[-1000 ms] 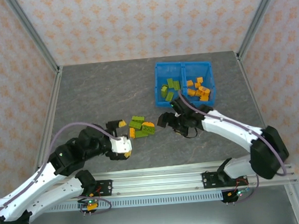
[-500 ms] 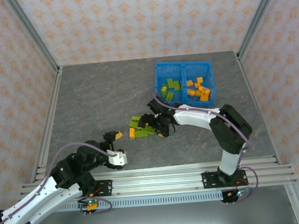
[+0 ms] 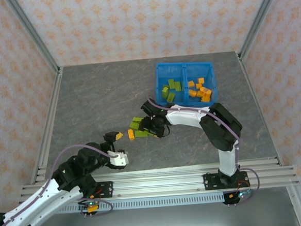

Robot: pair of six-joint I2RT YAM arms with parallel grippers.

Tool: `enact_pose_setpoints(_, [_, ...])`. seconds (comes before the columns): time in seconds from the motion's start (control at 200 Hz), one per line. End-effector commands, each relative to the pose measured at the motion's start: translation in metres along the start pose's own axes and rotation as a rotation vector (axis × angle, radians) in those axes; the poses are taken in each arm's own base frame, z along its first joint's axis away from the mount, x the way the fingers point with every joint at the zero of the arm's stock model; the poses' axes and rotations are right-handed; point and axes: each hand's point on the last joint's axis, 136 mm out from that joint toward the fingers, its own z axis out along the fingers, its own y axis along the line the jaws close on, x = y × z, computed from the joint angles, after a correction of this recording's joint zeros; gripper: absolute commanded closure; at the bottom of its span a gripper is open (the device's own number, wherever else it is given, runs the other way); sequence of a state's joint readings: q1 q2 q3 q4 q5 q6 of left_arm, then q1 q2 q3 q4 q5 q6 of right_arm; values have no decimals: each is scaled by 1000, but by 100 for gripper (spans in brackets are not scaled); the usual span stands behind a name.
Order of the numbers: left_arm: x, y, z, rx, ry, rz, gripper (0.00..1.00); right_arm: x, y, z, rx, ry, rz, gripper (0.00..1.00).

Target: Sort the legos into containers by color

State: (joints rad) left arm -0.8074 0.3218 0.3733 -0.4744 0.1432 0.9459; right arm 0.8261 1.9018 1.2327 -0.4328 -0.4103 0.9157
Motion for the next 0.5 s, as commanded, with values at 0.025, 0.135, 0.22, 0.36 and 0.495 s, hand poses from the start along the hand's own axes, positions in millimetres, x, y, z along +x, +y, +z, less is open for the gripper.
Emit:
enact_pose_setpoints(0.025, [-3,4,3,-27,-38,2,0,-10,-13,-12,68,-80,0,39])
enact_pose_setpoints(0.135, [-6,6,5,-36,-65,-19,0,-13,-8,-36,44,-132,-28,42])
enact_pose_setpoints(0.22, [-6,6,5,-40,-65,-28,0,-13,-4,-62,12,-176,-50,43])
enact_pose_setpoints(0.36, [-11,11,6,-60,-97,-51,0,-24,-8,-120,10,-333,-97,44])
enact_pose_setpoints(0.495, [-14,15,10,-66,-129,-94,0,-60,-13,-178,123,-551,-206,43])
